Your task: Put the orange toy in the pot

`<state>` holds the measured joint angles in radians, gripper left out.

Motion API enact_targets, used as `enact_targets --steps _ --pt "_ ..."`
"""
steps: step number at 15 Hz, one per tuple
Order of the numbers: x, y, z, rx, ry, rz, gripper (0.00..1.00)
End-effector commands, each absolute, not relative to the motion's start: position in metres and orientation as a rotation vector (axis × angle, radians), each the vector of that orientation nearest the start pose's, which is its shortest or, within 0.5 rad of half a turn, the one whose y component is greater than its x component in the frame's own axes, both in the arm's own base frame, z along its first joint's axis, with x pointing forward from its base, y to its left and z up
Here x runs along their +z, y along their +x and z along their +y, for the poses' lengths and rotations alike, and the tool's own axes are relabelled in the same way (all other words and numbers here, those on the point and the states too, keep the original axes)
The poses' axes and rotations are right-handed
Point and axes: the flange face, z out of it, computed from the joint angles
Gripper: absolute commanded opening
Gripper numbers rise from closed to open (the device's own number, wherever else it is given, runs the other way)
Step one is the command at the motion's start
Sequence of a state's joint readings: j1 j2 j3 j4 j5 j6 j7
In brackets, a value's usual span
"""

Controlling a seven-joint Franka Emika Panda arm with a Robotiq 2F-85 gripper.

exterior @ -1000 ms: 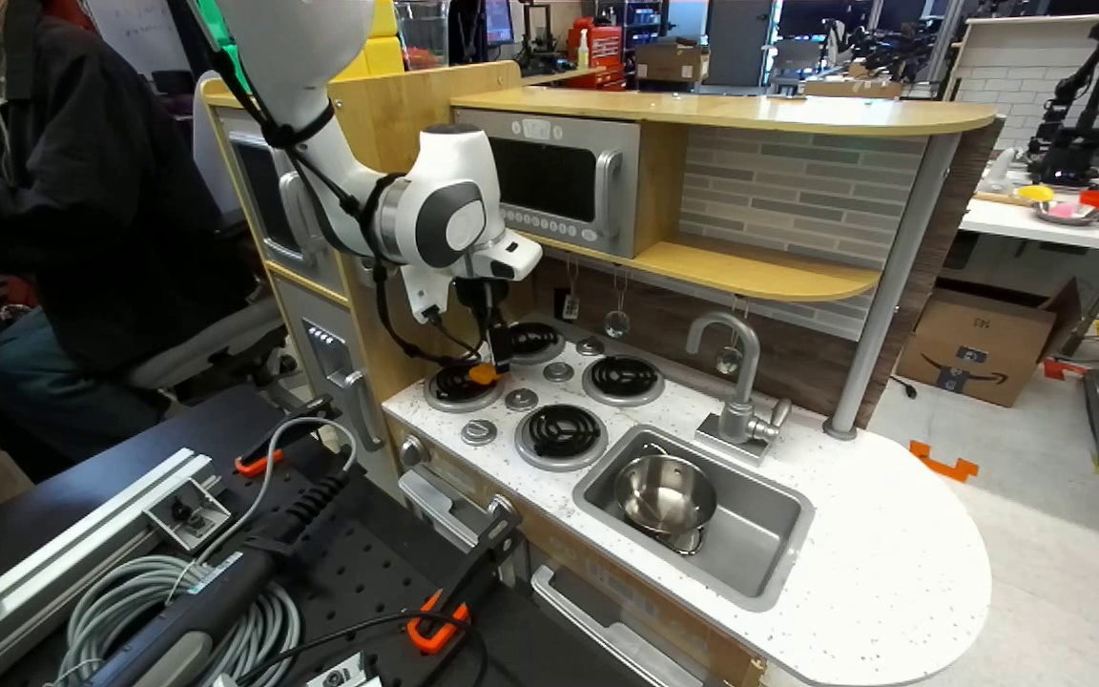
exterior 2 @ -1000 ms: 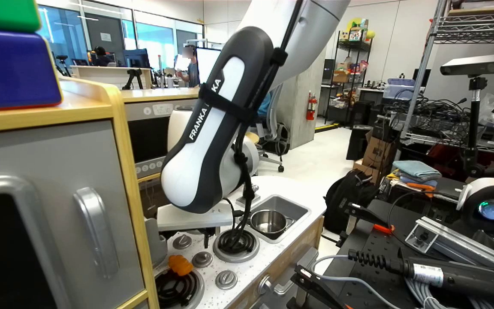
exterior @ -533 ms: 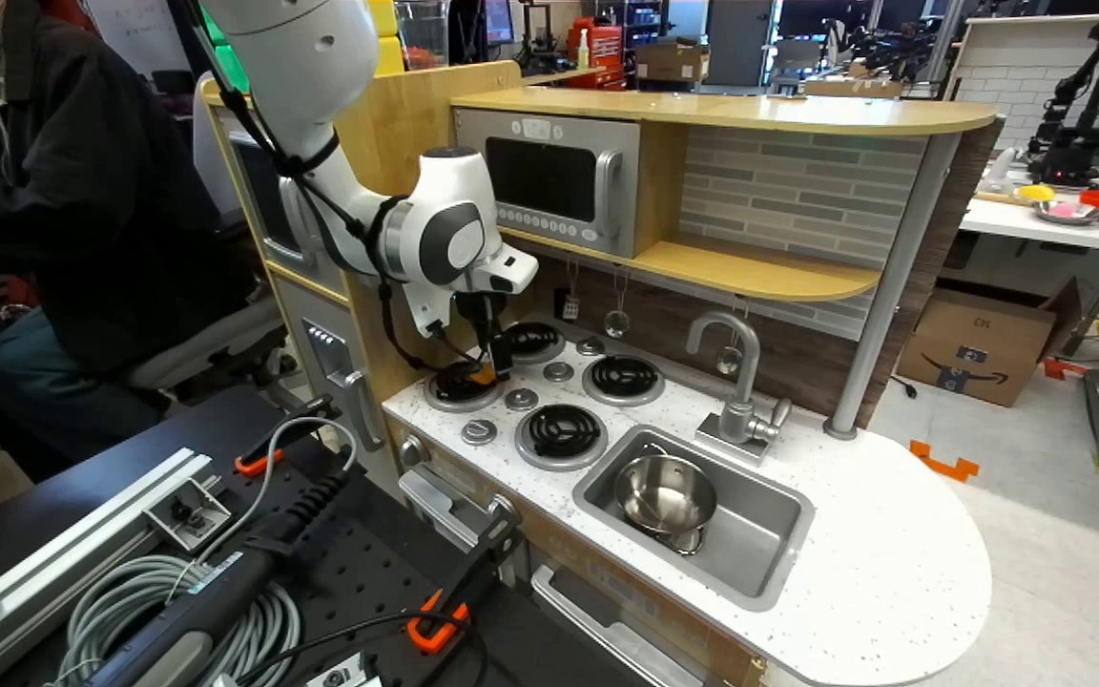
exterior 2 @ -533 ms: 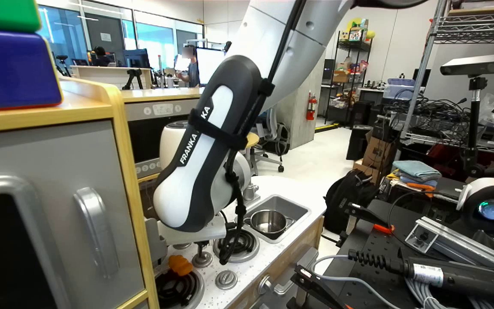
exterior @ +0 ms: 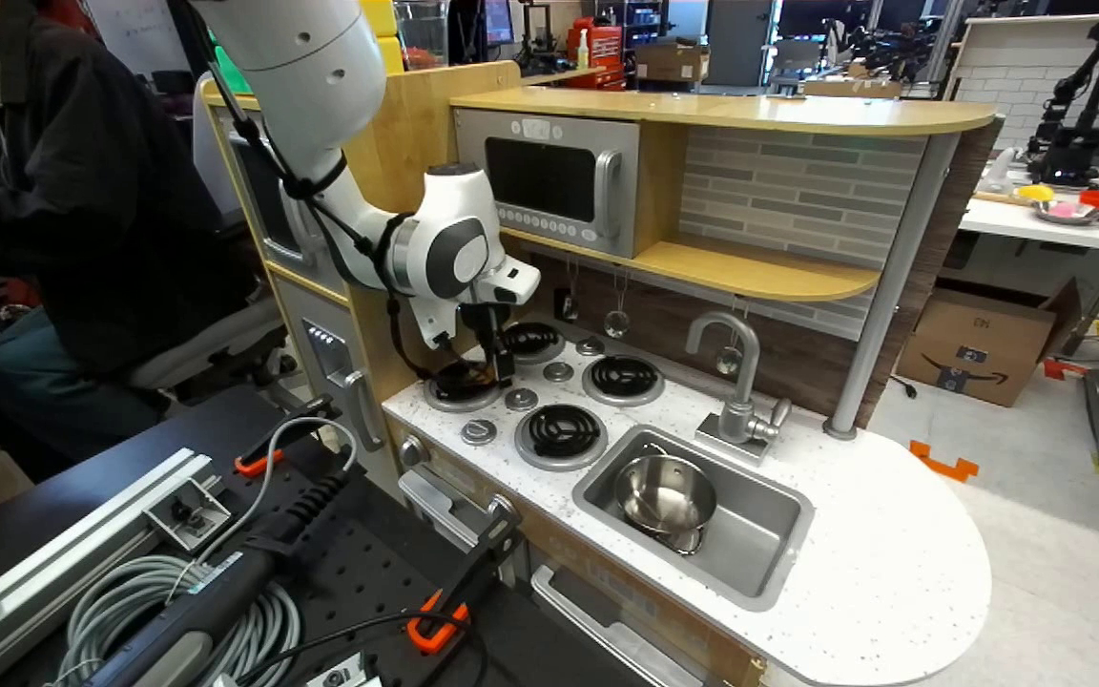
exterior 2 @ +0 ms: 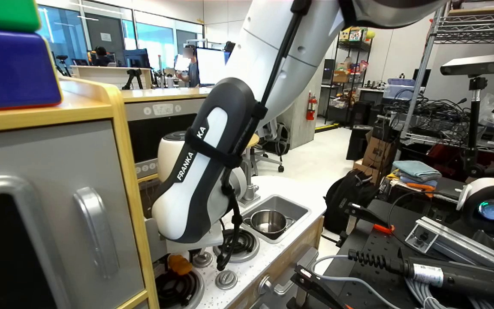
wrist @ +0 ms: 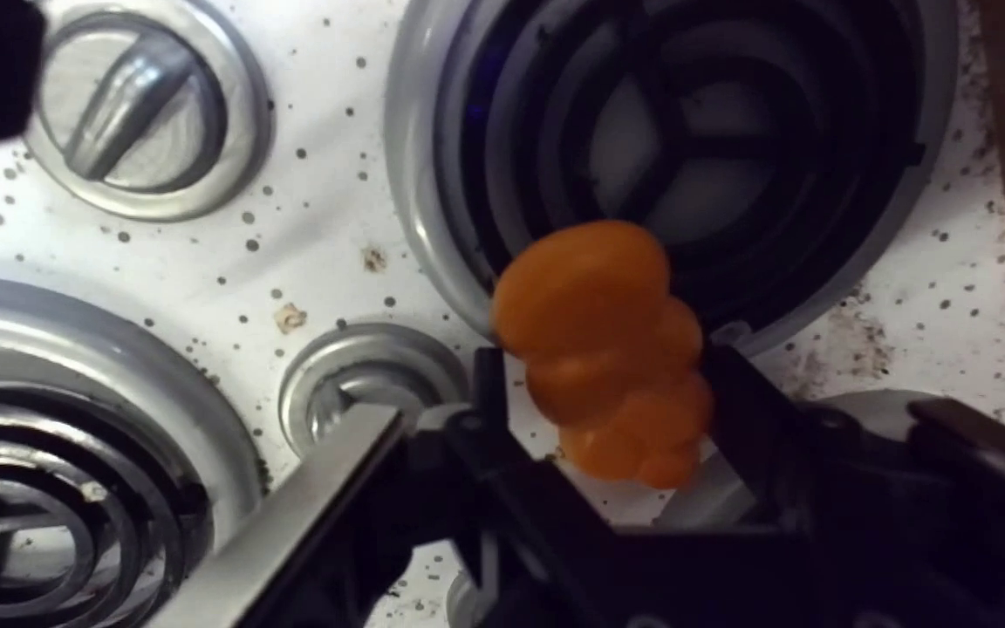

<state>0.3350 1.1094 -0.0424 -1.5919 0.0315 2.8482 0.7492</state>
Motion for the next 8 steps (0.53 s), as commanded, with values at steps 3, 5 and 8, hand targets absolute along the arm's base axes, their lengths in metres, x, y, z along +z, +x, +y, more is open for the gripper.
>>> enact_targets --steps 3,5,8 --pt "-0.005 0.642 0.195 -0.225 -2.989 0.725 0.17" --pt "0.001 0.64 0.192 -0.214 -2.985 0.737 0.17" --pt "0.011 0.639 0.174 -0.214 -2.988 0.801 0.17"
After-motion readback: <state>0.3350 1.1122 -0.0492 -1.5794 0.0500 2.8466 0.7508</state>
